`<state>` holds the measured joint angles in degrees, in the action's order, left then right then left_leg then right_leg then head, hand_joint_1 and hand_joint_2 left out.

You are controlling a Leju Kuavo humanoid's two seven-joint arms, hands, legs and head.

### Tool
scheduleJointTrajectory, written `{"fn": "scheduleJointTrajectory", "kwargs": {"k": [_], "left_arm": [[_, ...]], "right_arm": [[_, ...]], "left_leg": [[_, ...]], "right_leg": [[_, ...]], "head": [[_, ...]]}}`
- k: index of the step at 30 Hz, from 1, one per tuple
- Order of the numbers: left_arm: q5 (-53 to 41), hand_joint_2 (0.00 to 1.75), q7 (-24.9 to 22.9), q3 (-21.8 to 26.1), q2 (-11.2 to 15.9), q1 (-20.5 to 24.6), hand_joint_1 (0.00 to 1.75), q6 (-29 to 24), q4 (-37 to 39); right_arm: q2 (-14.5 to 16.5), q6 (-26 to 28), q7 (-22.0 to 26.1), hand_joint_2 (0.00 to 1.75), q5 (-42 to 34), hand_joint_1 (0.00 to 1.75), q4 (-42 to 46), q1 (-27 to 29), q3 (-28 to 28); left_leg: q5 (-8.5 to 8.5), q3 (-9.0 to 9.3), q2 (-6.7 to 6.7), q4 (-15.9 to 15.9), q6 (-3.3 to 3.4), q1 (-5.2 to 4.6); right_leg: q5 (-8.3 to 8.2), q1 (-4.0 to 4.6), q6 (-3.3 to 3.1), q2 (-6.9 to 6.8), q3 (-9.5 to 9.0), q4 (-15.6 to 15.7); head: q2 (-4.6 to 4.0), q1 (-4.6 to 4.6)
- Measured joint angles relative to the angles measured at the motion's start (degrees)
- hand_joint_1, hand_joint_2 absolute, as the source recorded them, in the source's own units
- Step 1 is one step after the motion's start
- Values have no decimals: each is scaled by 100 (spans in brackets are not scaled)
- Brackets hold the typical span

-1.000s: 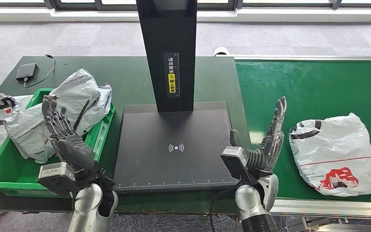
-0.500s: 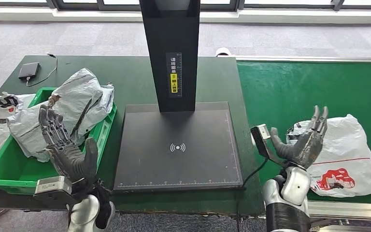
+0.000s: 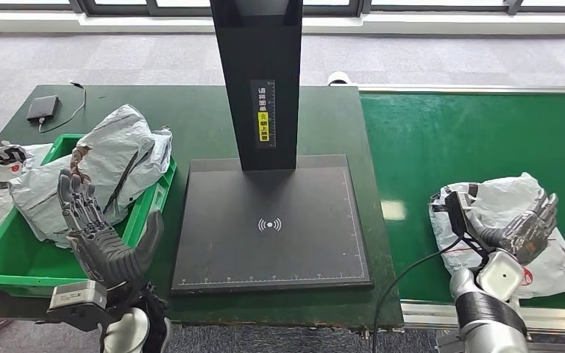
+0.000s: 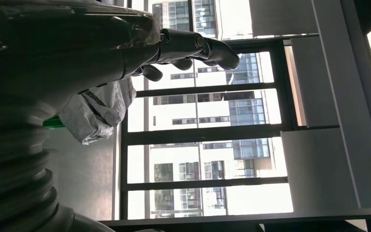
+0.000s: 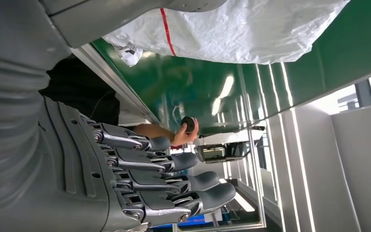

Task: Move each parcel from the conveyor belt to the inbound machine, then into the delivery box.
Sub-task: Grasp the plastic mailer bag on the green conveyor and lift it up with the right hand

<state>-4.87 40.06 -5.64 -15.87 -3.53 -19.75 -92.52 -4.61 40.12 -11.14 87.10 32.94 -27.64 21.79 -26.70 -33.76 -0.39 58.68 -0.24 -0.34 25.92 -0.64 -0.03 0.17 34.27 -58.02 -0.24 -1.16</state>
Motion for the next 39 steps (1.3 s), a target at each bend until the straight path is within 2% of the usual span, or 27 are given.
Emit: {"fn": "scheduleJointTrajectory", "kwargs": {"k": [11, 16, 19, 25, 27, 31, 36, 39], "left_arm": [[0, 175, 0, 0, -1, -24, 0, 2, -7], [-22, 175, 0, 2, -2, -24, 0, 35, -10], [-93, 175, 0, 9, -2, -27, 0, 76, -43], [-369, 175, 0, 1, -4, -35, 0, 141, -105], [-498, 175, 0, -51, -1, -33, 0, 43, -121], [-495, 175, 0, -288, 34, -40, 0, -246, -219], [-408, 175, 0, -489, 63, -46, 0, -290, -247], [-379, 175, 0, -532, 68, -44, 0, -280, -244]], "right_arm": [[-122, 3, -9, 175, 3, 0, -299, -79, 92], [-140, -61, -189, 175, 4, 0, -547, -178, 126], [-147, -514, -162, 175, -37, 0, -814, -255, 225], [-133, -2068, 260, 175, -328, 0, -1158, -273, 635], [-133, -2433, 442, 175, -447, 0, -1213, -247, 795], [-134, -2644, 570, 175, -481, 0, -1273, -210, 1032], [-134, -2685, 570, 175, -513, 0, -1300, -202, 1245], [-134, -2704, 570, 175, -509, 131, -1313, -192, 1322]], "left_leg": [[1, 0, 0, -1, 1, 1], [1, 0, 1, -1, 1, 0], [1, 0, 1, -1, 0, 1], [1, 1, -1, -1, 0, 1], [1, 1, -1, -1, 0, 1], [0, 1, 0, -1, 0, 1], [0, 3, -1, 0, 1, 1], [0, 5, -1, 0, 2, 0]], "right_leg": [[0, 0, 0, 1, -1, 0], [0, 0, 0, 2, 0, 0], [0, 0, 0, 2, -1, 0], [0, 0, 0, 0, 0, 0], [0, 1, 0, 1, 0, 0], [1, 0, 0, 2, 0, 0], [1, 0, 1, -1, -3, 1], [1, 0, 1, 0, -5, 1]], "head": [[-1, -1], [-1, 0], [-1, -1], [-1, 0], [-2, -1], [-1, 0], [-1, 0], [-1, 0]]}}
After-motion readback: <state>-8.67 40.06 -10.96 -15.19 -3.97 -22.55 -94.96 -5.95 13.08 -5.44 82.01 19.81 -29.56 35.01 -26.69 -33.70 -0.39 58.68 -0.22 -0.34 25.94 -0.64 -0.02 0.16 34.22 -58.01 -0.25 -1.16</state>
